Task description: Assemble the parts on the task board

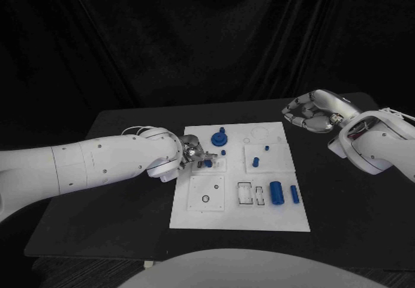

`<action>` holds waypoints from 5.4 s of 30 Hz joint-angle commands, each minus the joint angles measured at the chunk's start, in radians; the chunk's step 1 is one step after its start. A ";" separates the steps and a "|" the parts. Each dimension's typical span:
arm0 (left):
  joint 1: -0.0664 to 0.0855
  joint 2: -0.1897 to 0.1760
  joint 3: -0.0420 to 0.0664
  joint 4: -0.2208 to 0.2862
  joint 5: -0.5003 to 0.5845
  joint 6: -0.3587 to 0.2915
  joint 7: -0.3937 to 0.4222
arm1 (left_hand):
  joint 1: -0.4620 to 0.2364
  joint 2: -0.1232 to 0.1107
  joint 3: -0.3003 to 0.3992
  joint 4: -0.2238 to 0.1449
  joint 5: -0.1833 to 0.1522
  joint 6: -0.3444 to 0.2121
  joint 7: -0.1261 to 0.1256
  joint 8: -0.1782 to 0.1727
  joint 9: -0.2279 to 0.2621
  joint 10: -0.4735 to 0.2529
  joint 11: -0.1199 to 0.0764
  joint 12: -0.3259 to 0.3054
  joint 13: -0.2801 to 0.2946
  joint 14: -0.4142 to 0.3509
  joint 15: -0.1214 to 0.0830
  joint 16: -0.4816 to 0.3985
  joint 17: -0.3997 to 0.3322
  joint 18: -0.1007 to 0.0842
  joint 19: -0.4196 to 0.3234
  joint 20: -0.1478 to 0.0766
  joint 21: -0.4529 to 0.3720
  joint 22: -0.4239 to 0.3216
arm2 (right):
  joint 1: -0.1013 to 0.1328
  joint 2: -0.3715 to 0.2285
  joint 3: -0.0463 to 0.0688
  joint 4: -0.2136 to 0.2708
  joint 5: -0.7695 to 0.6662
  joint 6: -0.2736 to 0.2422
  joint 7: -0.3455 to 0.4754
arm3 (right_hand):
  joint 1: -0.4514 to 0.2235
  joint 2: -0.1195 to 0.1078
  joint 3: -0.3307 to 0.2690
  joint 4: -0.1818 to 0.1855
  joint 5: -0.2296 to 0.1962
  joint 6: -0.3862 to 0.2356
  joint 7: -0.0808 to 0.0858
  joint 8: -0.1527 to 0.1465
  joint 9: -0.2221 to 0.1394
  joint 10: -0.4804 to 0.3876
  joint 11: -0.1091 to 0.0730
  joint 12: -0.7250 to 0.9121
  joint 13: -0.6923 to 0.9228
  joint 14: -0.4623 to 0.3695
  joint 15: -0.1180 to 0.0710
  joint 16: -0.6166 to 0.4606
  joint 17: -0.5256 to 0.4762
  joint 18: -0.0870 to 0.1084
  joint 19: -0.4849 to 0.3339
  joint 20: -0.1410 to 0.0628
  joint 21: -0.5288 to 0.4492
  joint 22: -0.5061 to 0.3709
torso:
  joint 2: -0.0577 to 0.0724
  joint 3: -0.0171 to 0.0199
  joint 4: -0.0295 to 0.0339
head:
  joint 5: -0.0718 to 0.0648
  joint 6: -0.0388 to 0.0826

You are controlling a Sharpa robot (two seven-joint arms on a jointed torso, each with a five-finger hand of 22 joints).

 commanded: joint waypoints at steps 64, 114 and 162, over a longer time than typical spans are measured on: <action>-0.009 -0.065 -0.002 0.088 -0.065 -0.182 0.127 | 0.206 -0.034 0.154 -0.126 0.320 -0.052 -0.015 0.077 0.085 -0.004 -0.011 -0.025 0.176 0.041 -0.004 -0.011 0.177 0.021 -0.031 -0.007 -0.025 0.144 | -0.007 0.001 0.001 -0.005 -0.001 0.008 -0.018 | 0.004 0.000 0.006 -0.004 0.003 -0.005 0.000 -0.003 -0.001 0.065 0.003 -0.008 0.197 0.053 0.008 -0.007 0.023 0.008 -0.011 -0.001 -0.015 0.143 | 0.000 0.0006 0.0005 | 0.004 0.000; -0.050 -0.048 -0.002 0.069 -0.067 -0.135 0.069 | 0.197 -0.033 0.166 -0.107 0.233 -0.052 -0.010 0.077 0.079 -0.009 -0.007 -0.030 0.172 0.035 0.000 -0.014 0.168 0.021 -0.035 -0.004 -0.026 0.143 | -0.018 0.001 0.001 -0.010 -0.001 0.009 -0.013 | 0.004 -0.001 0.008 -0.006 0.005 -0.006 0.000 -0.004 -0.001 0.064 0.003 -0.009 0.194 0.052 0.008 -0.009 0.019 0.009 -0.013 -0.001 -0.022 0.141 | -0.001 0.0007 0.0006 | 0.011 0.000; -0.051 -0.043 -0.002 0.055 -0.067 -0.069 0.058 | 0.016 -0.001 -0.043 0.002 -0.022 -0.026 0.003 0.068 0.045 -0.010 0.007 -0.026 0.171 0.036 0.012 -0.011 0.168 0.023 -0.040 0.009 -0.033 0.142 | -0.019 0.001 0.001 -0.011 -0.001 0.012 -0.015 | 0.003 0.000 0.010 -0.008 0.006 -0.004 0.001 -0.003 -0.001 0.063 0.004 -0.010 0.193 0.052 0.008 -0.011 0.017 0.009 -0.013 -0.001 -0.024 0.141 | 0.000 0.0000 -0.0002 | 0.010 0.000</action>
